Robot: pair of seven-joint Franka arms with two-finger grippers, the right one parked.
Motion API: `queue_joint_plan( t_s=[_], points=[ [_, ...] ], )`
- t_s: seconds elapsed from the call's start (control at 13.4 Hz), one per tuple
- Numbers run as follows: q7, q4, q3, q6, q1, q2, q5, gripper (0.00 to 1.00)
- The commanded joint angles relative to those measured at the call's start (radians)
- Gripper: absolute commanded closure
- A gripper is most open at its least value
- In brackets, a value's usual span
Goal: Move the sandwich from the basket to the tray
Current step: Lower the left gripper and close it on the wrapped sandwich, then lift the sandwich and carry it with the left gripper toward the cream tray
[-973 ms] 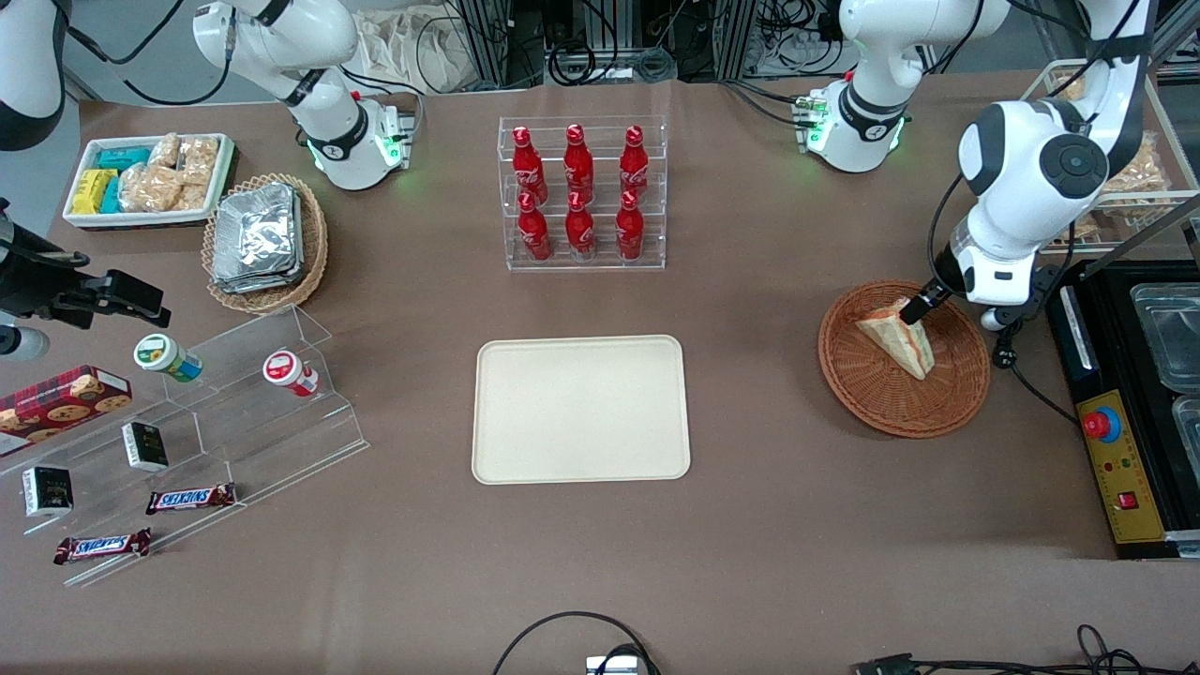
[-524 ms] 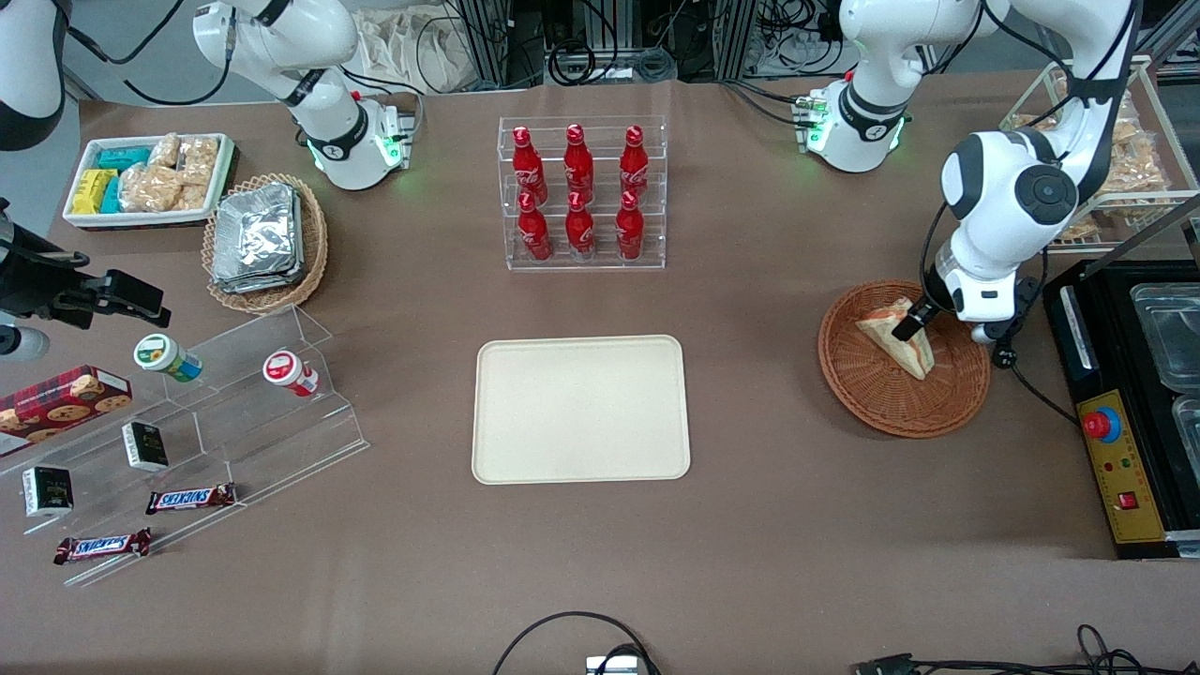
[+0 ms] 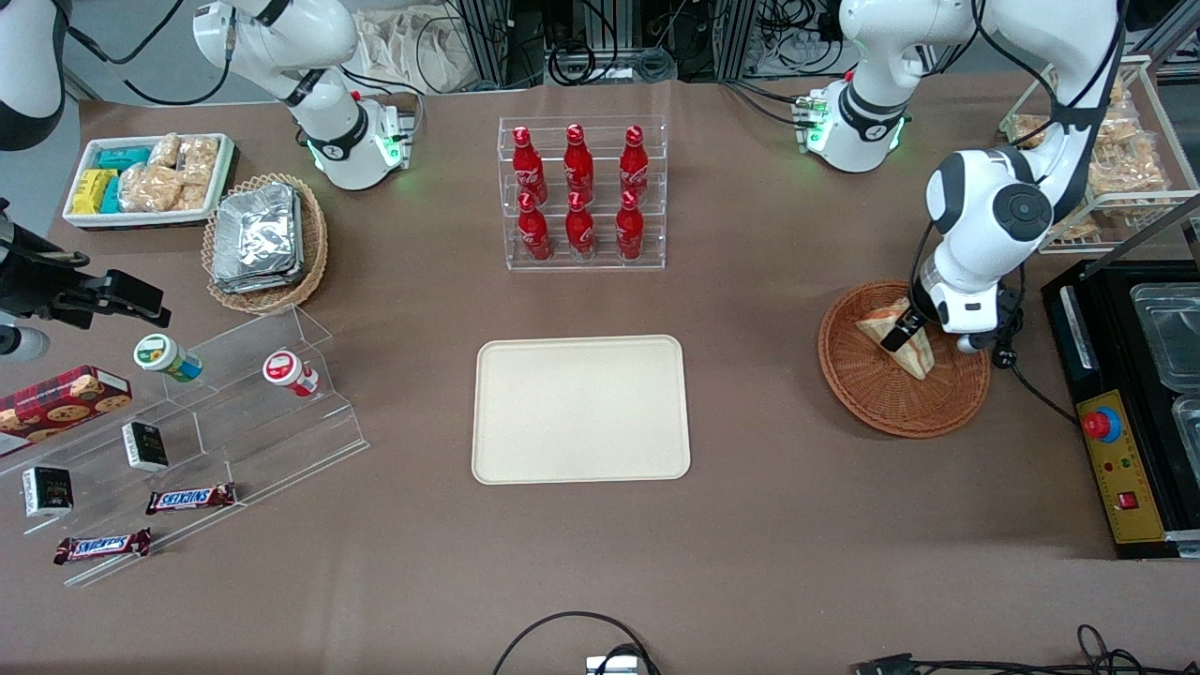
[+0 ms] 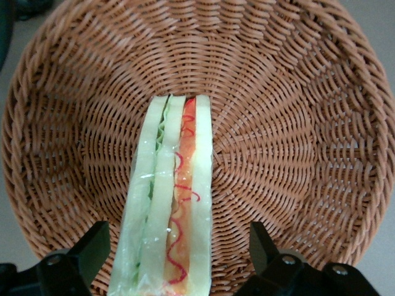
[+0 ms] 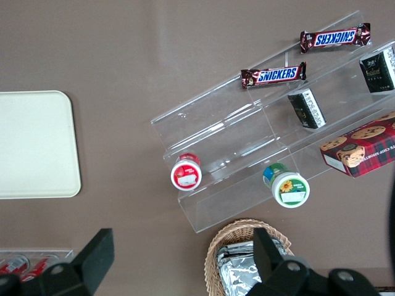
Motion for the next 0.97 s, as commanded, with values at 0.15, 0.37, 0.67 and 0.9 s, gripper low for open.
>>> queue_joint_plan(
  t_s=[0.15, 0.37, 0.67, 0.9],
  points=[
    [-0.033, -0.026, -0.001, 0.035, -0.034, 0.004, -0.002, 0.58],
    [-0.027, -0.025, -0.001, 0.034, -0.060, 0.007, 0.007, 0.84],
    [-0.004, -0.017, -0.001, -0.023, -0.062, -0.011, 0.023, 0.84],
    [0.069, 0.006, -0.003, -0.197, -0.062, -0.111, 0.070, 0.84]
  ],
)
